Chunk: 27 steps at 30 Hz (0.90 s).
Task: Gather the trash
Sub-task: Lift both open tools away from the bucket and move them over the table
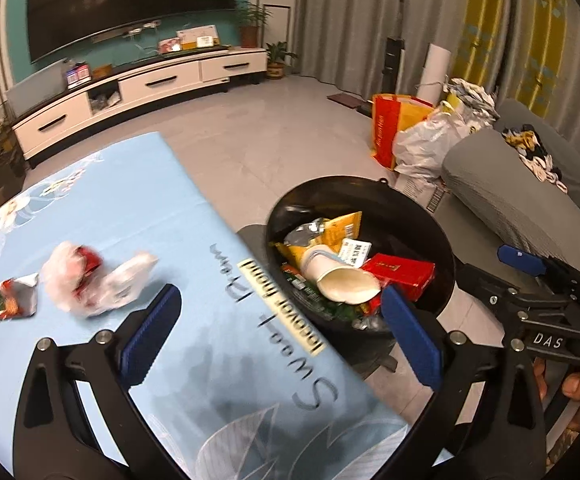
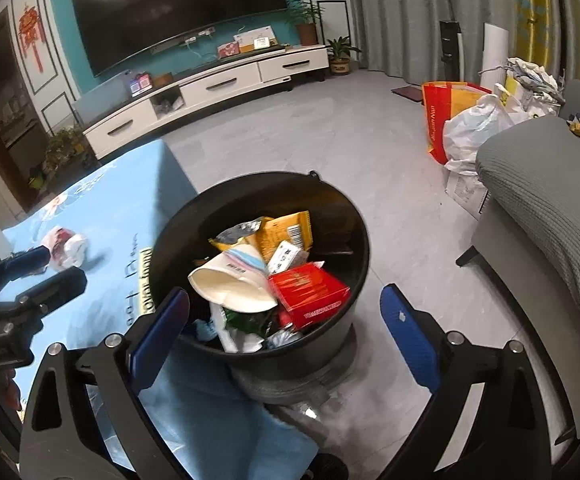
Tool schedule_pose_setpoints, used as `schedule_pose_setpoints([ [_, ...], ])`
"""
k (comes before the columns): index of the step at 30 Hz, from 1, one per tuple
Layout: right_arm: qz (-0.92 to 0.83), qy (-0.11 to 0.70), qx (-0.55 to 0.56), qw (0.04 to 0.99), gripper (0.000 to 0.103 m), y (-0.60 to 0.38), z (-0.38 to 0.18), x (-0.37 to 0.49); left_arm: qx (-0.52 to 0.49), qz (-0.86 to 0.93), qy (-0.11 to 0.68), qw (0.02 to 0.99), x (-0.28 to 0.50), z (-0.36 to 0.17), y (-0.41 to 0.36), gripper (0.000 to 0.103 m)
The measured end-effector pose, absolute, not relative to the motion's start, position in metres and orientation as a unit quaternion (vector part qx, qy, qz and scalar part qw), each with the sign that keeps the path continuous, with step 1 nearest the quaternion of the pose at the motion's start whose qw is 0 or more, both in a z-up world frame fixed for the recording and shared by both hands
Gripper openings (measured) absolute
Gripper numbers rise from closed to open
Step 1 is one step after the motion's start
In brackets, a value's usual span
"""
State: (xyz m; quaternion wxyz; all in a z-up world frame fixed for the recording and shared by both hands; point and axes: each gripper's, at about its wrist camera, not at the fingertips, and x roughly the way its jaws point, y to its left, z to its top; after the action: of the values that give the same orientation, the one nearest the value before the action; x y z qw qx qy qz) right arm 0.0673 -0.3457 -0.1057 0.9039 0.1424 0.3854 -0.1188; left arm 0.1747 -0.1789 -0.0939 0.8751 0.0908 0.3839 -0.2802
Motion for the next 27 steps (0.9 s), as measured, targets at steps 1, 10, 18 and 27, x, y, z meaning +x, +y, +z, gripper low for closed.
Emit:
schedule_pose_setpoints([
  [1,-0.114,0.387,0.141,0.904,0.094,-0.341,-0.105,0.067,0.087,-0.276,0.384,0.877,0.173,-0.093,-0.171,0.100],
  [10,-0.054,0.397,0.113,0.909,0.095,-0.283,-0.090,0.078,0.022,-0.196,0.398,0.896,0.165,-0.094,-0.067,0.100],
  [18,0.024,0.407,0.068,0.911,0.094,-0.213,-0.087,0.102,-0.070,-0.095,0.420,0.900,0.167,-0.114,0.050,0.100],
  [27,0.101,0.402,0.036,0.909,0.094,-0.142,-0.094,0.157,-0.131,-0.012,0.427,0.895,0.178,-0.134,0.130,0.100],
])
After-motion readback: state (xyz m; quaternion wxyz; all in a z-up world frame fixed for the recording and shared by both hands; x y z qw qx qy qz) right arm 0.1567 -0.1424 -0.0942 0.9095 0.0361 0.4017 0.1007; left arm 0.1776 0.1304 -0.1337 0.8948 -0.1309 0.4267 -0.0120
